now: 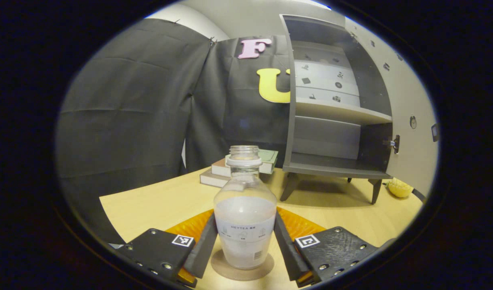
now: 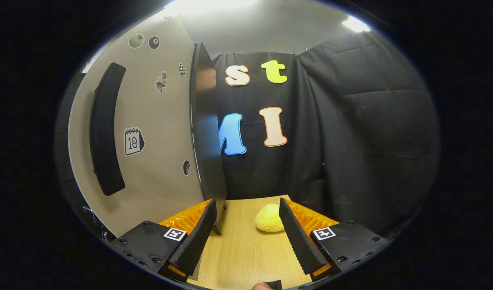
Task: Open the cabinet door with the right hand, grasp the bottle in the cabinet with the left hand and place it on the coaster, then close the cabinet door with the right hand.
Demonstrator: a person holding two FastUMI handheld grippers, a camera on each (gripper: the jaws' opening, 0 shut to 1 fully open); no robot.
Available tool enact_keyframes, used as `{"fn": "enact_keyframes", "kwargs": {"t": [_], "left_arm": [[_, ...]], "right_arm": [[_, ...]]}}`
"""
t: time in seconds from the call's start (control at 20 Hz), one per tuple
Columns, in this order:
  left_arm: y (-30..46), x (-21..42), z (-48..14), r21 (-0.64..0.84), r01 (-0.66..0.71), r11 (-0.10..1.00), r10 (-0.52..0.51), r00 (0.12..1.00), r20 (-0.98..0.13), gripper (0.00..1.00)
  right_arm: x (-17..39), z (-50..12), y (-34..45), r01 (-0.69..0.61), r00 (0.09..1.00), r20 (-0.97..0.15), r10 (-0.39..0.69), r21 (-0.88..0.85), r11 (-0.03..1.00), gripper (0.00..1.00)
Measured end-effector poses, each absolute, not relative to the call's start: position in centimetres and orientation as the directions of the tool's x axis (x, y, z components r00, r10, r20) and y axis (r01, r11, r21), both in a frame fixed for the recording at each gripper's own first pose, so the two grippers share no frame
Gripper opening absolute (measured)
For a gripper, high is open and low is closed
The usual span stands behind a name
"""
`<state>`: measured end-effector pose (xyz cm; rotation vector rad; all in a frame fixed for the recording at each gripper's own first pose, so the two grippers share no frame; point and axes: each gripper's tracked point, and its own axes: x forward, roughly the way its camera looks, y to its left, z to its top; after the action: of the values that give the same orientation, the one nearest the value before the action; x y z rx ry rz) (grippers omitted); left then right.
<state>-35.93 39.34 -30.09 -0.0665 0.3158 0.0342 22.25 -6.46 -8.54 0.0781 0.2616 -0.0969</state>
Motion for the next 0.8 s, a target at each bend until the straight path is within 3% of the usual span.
{"fn": "enact_keyframes", "kwargs": {"t": [0.1,0.25,0.4,0.8], "left_arm": [[39.1,-36.2,-30.1,-0.053,-0.035,0.998,0.016,0.946,-0.324,0.73],[39.0,-36.6,-29.8,-0.051,-0.032,0.998,0.013,0.941,-0.338,0.89],[38.9,-36.7,-28.3,-0.034,-0.025,0.999,0.012,0.944,-0.329,0.92],[39.0,-37.9,-20.0,0.056,-0.024,0.998,0.039,0.961,-0.272,0.89]], "right_arm": [[22.3,-8.5,-6.2,0.097,0.963,-0.258,-0.078,0.062,0.993,0.98],[22.3,-8.2,-6.0,0.09,0.965,-0.251,-0.07,0.07,0.993,0.98],[22.2,-7.8,-6.2,0.09,0.968,-0.242,-0.068,0.079,0.993,0.98],[22.4,-4.1,-6.3,0.059,0.983,-0.181,-0.036,0.12,0.991,0.98]]}}
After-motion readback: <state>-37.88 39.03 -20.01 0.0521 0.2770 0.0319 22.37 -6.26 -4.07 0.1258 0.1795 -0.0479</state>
